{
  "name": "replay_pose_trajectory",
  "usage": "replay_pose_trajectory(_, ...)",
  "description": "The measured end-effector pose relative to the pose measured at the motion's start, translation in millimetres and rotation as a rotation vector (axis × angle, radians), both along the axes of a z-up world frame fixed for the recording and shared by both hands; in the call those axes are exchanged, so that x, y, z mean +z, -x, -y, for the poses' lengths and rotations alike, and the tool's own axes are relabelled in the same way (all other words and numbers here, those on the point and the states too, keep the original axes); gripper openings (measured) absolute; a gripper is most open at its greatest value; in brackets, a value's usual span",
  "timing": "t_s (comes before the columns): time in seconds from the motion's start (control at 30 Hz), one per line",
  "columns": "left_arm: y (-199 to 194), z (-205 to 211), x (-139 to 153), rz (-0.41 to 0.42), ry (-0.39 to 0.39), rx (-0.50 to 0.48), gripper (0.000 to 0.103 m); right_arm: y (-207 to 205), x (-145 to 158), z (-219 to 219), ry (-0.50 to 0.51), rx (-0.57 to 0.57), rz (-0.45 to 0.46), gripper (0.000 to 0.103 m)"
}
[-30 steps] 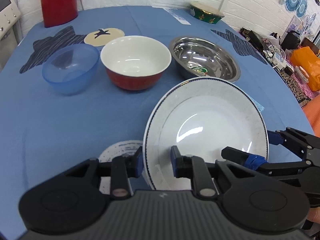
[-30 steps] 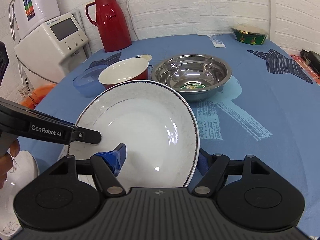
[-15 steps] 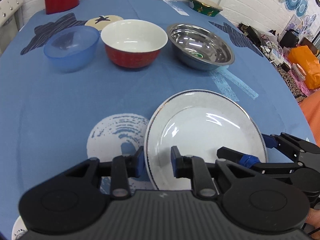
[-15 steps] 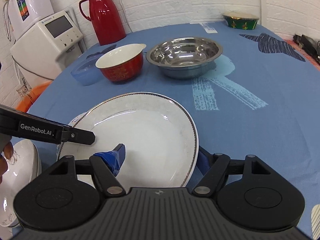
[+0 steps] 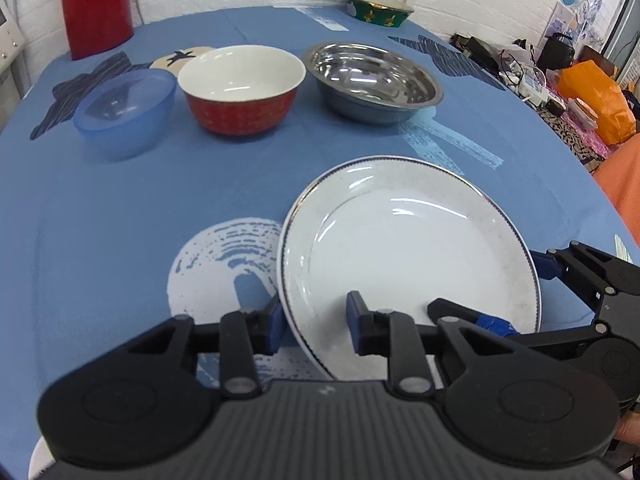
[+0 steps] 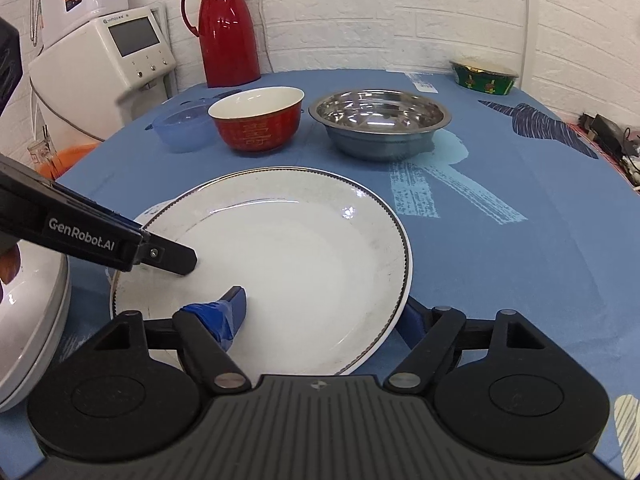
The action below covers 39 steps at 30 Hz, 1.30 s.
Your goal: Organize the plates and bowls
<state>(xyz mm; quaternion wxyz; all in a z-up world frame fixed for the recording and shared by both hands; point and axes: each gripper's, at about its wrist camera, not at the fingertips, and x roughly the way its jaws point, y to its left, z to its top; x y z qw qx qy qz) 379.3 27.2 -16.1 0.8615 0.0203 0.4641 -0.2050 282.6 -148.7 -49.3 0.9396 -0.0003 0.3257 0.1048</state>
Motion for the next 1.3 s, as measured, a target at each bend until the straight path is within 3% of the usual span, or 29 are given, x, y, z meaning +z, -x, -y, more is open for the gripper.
replay_pose_trajectory(0.23, 1, 1, 10, 0.032, 0.000, 0.014, 0.020, 4, 10, -4, 0.003, -0.026, 0.025, 0.064)
replay_pose_trajectory(0.47, 17, -10, 38, 0.102, 0.017, 0.020, 0.020, 18, 34, -13, 0.008, -0.010, 0.090, 0.065)
replay_pose_trajectory(0.8, 80, -84, 75, 0.158, 0.033, 0.145, 0.021, 57, 66, -72, -0.020, 0.140, 0.165, 0.066)
replay_pose_trajectory(1.07, 143, -155, 57, 0.152, -0.007, 0.283, 0.020, 81, 47, -132, -0.071, 0.273, 0.111, 0.066)
replay_pose_trajectory(1.3, 159, -180, 25, 0.109, 0.025, 0.327, 0.021, 87, 29, -157, -0.039, 0.290, 0.058, 0.066)
